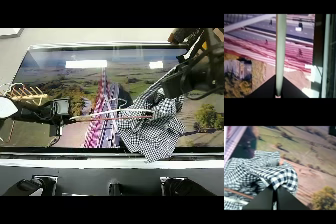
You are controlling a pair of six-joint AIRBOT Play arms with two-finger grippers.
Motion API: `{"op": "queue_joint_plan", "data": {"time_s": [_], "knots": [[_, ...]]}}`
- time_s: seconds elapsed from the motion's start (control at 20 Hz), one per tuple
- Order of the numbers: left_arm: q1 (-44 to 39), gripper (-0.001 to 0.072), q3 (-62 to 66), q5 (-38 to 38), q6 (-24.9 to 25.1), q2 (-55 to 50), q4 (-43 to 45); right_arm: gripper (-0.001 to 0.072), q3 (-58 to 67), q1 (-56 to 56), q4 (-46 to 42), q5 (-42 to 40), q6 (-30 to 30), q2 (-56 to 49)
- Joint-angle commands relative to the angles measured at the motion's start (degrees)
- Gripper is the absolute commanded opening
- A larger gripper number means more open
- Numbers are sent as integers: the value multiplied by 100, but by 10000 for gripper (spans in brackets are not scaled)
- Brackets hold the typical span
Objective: Fold the clothes and pants, and hang the long-sleeved shirts on hangers.
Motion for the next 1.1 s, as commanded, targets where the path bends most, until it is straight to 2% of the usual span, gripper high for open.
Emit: {"op": "queue_joint_plan", "data": {"time_s": [0.0, 0.15, 0.3, 0.5, 1.05], "knots": [[-7, 30, 2, 470, 164, -208, -315, 36, -4, 0, 485, 72, -33, -57], [2, 30, 7, 708, 28, -286, -105, 36, -2, -2, 472, 289, -28, -59], [52, 30, 7, 481, -260, -280, 435, 36, 4, -2, 205, 352, 57, 2], [278, 30, 7, 319, -527, -216, 603, 36, 26, -2, -188, 413, 103, 68], [297, 30, 13, 319, -573, 234, 601, 36, 20, -2, -586, 428, 170, 74]]}}
